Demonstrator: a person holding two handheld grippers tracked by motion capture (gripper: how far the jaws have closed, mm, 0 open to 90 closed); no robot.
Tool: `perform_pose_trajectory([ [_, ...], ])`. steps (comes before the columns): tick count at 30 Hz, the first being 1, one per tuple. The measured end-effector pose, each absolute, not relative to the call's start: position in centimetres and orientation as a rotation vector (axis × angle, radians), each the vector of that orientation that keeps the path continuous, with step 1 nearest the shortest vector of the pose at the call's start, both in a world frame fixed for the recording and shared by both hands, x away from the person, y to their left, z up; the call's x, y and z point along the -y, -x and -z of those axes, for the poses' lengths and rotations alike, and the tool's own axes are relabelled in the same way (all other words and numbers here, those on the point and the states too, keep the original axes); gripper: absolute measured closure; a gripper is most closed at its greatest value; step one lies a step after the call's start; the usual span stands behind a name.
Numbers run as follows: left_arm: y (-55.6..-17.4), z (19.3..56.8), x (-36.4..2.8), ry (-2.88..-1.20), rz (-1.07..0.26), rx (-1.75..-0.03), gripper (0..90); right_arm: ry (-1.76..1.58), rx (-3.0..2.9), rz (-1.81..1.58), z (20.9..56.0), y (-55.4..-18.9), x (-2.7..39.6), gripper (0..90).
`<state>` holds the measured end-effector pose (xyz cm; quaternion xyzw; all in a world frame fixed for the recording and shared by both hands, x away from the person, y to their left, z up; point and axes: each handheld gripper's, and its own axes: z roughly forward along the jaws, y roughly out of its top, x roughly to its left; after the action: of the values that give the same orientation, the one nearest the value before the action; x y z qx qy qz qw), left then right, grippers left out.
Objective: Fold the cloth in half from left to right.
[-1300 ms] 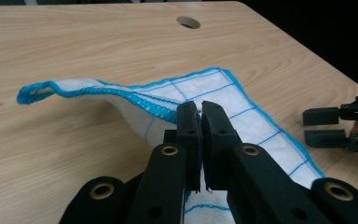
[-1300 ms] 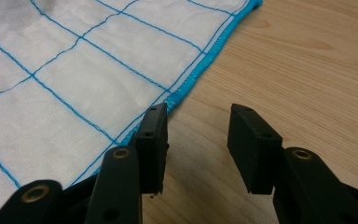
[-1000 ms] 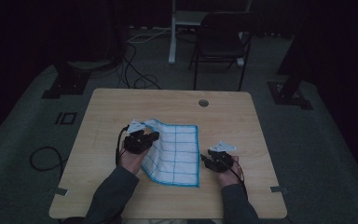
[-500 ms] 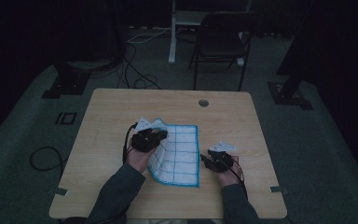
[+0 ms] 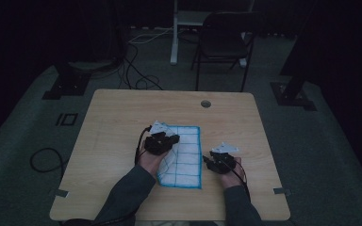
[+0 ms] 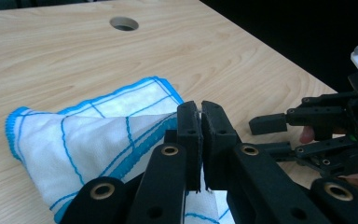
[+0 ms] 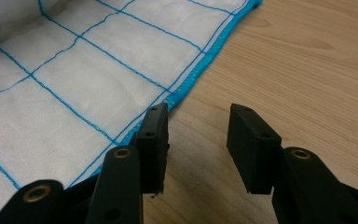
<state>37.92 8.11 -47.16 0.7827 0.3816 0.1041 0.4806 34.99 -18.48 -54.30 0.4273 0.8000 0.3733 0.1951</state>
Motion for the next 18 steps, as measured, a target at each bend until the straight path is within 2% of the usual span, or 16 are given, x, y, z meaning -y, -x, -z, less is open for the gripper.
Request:
perform_pose_trajectory([
  [18,-38.9,48.1,-5.0,-1.966,-0.224,-0.897,88.0,-1.230,-2.212,-1.054,54.1,-35.0,19.3,58.7],
])
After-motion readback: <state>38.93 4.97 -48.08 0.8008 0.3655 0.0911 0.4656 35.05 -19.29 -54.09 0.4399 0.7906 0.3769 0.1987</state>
